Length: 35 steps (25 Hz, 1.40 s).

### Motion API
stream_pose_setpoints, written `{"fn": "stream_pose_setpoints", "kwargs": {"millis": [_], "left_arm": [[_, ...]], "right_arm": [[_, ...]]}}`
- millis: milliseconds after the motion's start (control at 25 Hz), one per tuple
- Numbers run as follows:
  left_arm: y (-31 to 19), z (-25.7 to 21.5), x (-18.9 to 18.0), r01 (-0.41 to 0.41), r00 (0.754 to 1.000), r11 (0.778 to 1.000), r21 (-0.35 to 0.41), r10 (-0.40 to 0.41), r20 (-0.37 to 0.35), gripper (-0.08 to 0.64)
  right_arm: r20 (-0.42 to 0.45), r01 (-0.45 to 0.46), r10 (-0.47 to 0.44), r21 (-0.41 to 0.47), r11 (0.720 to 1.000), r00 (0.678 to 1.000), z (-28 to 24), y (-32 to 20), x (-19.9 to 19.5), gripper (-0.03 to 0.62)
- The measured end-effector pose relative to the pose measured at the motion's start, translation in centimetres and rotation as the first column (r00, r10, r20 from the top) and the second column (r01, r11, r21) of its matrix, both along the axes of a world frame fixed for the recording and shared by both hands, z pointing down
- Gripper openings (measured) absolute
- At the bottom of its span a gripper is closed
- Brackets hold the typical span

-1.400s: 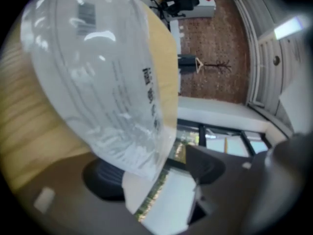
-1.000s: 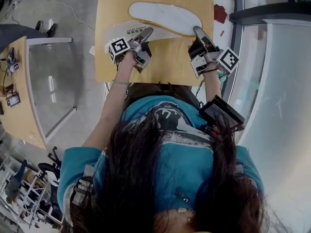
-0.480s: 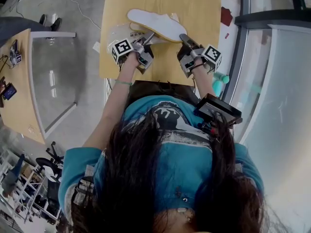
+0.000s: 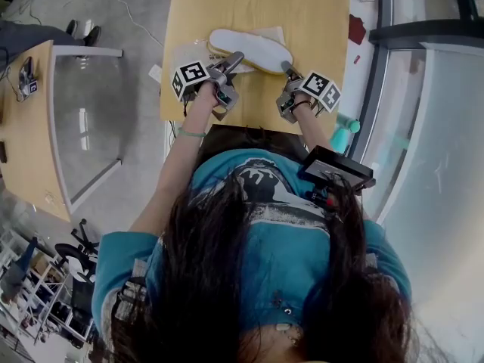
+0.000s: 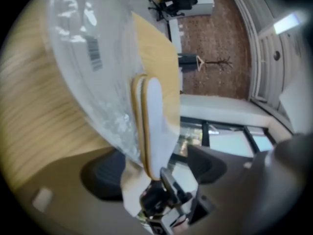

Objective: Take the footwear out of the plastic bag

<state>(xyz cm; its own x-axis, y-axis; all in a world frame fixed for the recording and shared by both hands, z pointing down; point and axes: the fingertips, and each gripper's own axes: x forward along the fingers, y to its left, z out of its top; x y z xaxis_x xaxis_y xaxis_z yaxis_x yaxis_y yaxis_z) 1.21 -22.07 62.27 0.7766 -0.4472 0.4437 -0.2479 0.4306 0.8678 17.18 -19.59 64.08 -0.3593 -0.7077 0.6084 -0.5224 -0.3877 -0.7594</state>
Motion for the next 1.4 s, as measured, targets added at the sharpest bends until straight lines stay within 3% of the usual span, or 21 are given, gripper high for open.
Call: {"fn": "stream_pose_setpoints", "kwargs": {"millis": [320, 480, 560, 720, 840, 1000, 1040, 1120, 1280, 1400], "left_arm": [[3.7, -4.9, -0.4, -0.038, 0.995, 0.994, 0.1, 0.047, -0.086, 0.382], [3.9, -4.6, -1.2, -0.051, 0.997, 0.987, 0.153, 0.06, -0.049, 0.382], [3.8, -4.7, -1.8, -0.046, 0.997, 0.985, 0.169, 0.055, -0.048, 0.382], [3.5, -5.6, -2.9, -0.054, 0.997, 0.975, 0.215, 0.066, -0.046, 0.382], [3.3, -6.1, -3.5, -0.089, 0.996, 0.957, 0.277, 0.093, 0.0, 0.382], [3.8, -7.6, -5.0, -0.12, 0.993, 0.924, 0.363, 0.12, 0.024, 0.382], [3.9, -7.9, -5.3, -0.13, 0.991, 0.913, 0.388, 0.127, 0.033, 0.382], [4.0, -8.6, -5.7, -0.154, 0.988, 0.886, 0.436, 0.144, 0.056, 0.382], [4.6, -9.9, -6.2, -0.208, 0.978, 0.832, 0.515, 0.188, 0.092, 0.38], [5.7, -10.5, -6.3, -0.262, 0.964, 0.783, 0.565, 0.237, 0.119, 0.38]], "right_arm": [[-0.05, -0.025, 0.026, 0.018, 1.0, 0.998, 0.3, -0.1, 0.9, 0.086], [-0.017, -0.018, 0.018, 0.043, 0.999, 1.0, 0.3, -0.3, 1.0, 0.088], [-0.088, 0.028, -0.027, 0.007, 1.0, 0.996, 0.6, 0.3, 0.9, 0.128], [-0.348, 0.143, -0.151, -0.049, 0.989, 0.925, 0.0, 1.2, 0.9, 0.225], [-0.449, 0.159, -0.165, -0.051, 0.986, 0.878, -1.4, 1.4, 1.1, 0.23], [-0.613, 0.21, -0.198, -0.054, 0.976, 0.765, -4.1, 2.4, 1.0, 0.232], [-0.634, 0.214, -0.193, -0.043, 0.976, 0.749, -4.8, 2.6, 1.0, 0.23], [-0.631, 0.21, -0.161, 0.003, 0.978, 0.759, -6.2, 3.0, 0.5, 0.23], [-0.545, 0.198, -0.097, 0.13, 0.972, 0.833, -9.3, 4.1, -1.9, 0.23], [-0.483, 0.206, -0.089, 0.195, 0.959, 0.871, -11.1, 5.3, -4.2, 0.229]]}}
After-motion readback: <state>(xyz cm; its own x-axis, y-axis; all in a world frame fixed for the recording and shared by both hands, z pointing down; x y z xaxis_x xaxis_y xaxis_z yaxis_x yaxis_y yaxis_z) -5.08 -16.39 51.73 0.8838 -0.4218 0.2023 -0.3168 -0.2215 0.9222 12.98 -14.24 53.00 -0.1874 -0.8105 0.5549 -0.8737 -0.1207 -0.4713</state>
